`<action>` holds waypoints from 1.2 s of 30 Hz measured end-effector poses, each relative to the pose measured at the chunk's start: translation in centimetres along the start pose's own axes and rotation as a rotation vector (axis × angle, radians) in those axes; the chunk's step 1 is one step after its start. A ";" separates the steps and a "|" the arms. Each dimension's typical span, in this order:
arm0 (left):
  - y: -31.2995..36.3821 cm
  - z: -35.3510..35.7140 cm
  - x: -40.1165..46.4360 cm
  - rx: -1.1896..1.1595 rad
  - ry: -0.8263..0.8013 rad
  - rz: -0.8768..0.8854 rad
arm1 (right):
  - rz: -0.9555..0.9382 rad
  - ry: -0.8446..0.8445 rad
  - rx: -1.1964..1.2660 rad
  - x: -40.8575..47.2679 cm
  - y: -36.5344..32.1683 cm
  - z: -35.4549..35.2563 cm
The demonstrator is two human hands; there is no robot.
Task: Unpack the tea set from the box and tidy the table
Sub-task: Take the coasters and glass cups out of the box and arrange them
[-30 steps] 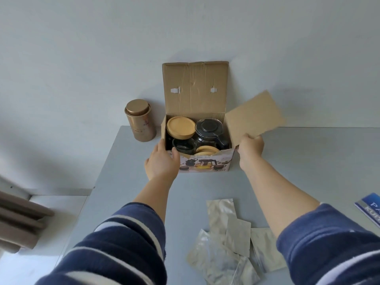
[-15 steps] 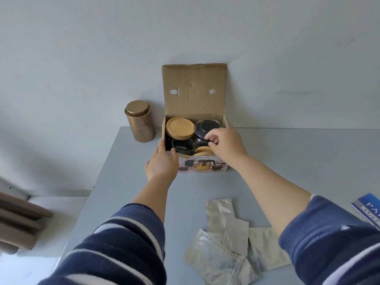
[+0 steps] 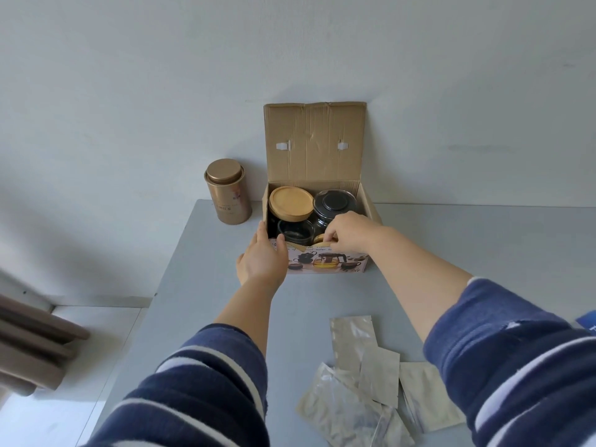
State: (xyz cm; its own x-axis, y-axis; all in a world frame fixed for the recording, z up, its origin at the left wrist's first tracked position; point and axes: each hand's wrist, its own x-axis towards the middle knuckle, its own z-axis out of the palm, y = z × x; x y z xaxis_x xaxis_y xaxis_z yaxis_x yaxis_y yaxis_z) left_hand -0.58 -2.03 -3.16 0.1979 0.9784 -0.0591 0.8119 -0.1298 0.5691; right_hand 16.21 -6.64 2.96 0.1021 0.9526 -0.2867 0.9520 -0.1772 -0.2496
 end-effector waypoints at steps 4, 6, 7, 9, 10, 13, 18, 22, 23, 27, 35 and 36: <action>0.0 0.0 0.0 0.011 -0.002 -0.001 | 0.002 0.035 0.139 -0.4 1.0 -0.4; 0.0 -0.1 0.0 0.018 -0.003 0.000 | 0.001 0.059 0.163 -0.5 1.3 -0.4; 0.0 -0.1 0.0 0.020 -0.004 0.000 | -0.007 0.066 0.154 -0.5 1.3 -0.4; 0.0 0.0 0.1 0.021 -0.004 -0.002 | -0.029 0.070 0.129 -0.5 1.2 -0.2; 0.0 0.0 0.1 0.023 -0.004 -0.004 | -0.039 0.067 0.115 -0.4 1.1 -0.1; 0.0 0.0 -0.1 0.029 -0.005 -0.005 | -0.065 0.015 0.020 0.1 0.6 0.0; 0.1 -0.1 -0.1 0.032 -0.009 0.004 | -0.062 -0.102 0.007 1.1 0.2 -0.6; -0.1 0.0 -0.1 0.023 -0.005 0.008 | -0.094 -0.123 -0.075 1.6 -0.4 -1.0; 0.0 0.0 -0.1 0.022 -0.006 0.008 | -0.116 -0.121 -0.130 1.8 -0.8 -1.1; 0.1 -0.4 0.0 0.014 -0.012 0.004 | -0.148 -0.115 -0.305 2.2 -2.1 -0.7; 0.2 -1.1 -0.3 -0.071 0.007 0.056 | -0.134 -0.143 -0.394 1.6 -1.8 -1.3; 0.2 -1.1 -0.3 -0.068 0.003 0.052 | -0.154 -0.117 -0.392 1.4 -1.6 -1.3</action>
State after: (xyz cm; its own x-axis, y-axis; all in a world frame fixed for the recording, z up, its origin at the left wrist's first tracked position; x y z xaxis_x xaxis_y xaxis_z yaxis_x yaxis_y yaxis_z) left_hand -1.10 -2.15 -2.15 0.2368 0.9712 -0.0255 0.7613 -0.1692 0.6259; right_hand 15.16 -4.71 4.17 -0.0617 0.9220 -0.3821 0.9934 0.0937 0.0656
